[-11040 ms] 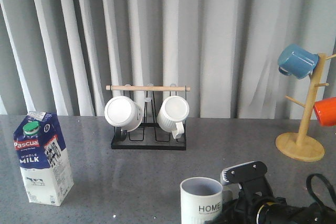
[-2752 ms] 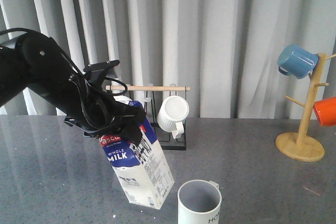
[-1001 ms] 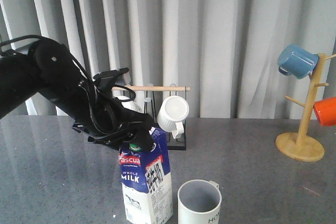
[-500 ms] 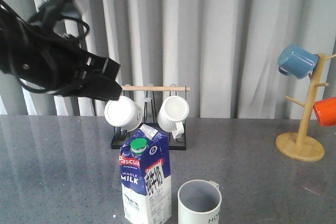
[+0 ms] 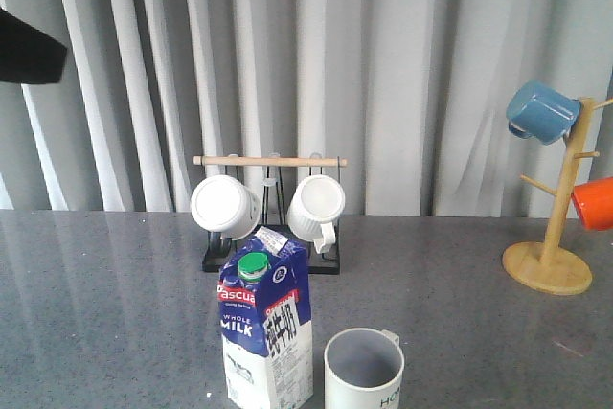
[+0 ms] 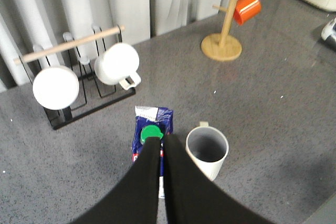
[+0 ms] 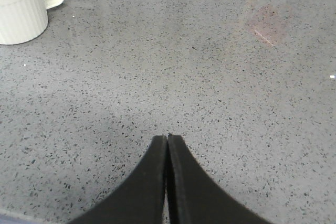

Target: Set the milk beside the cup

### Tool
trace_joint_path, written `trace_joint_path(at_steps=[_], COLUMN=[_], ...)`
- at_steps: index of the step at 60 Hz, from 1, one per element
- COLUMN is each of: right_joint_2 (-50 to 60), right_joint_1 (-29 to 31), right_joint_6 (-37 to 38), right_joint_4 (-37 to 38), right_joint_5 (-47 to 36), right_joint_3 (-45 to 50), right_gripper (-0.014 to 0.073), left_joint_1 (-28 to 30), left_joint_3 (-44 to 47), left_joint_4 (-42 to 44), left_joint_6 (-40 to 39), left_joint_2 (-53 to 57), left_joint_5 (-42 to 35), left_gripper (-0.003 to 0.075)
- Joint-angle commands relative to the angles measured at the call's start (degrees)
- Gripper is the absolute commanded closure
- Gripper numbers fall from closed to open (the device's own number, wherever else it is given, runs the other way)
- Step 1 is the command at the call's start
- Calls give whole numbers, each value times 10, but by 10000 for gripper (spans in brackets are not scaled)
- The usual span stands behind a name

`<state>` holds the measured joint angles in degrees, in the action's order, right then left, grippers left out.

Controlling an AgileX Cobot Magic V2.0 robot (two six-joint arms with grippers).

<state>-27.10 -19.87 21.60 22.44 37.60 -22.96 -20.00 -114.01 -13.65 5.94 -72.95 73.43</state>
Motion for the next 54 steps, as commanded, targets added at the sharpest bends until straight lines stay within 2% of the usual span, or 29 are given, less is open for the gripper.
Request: trace_joint_path(at_steps=[1,11,30,38,44,54], right_joint_2=[-2,-2,-2,-2,-2,-2], right_joint_1=[1,1,1,1,1,1], right_joint_6=[2,1,1,1,1,1], right_joint_4=[17,17,17,17,17,17], right_joint_5=[-33,-33,-33,-33,-32,-32], right_joint_3=[-15,-15,-15,-15,-15,-15], right_gripper=[598,598,598,598,598,598], left_joint_1=[-1,-1,-1,-1,-1,-1], left_joint_3=[4,44,50,126,245,522], left_joint_4=[-9,-7,14,38,73,102], left_joint_6=[-13,-16,4,5,5,-10], left_joint_2=[43,107,173,200,241,352], left_joint_5=[-17,-17,-17,-27,-109,-356], left_gripper=[728,727,727,727,727,727])
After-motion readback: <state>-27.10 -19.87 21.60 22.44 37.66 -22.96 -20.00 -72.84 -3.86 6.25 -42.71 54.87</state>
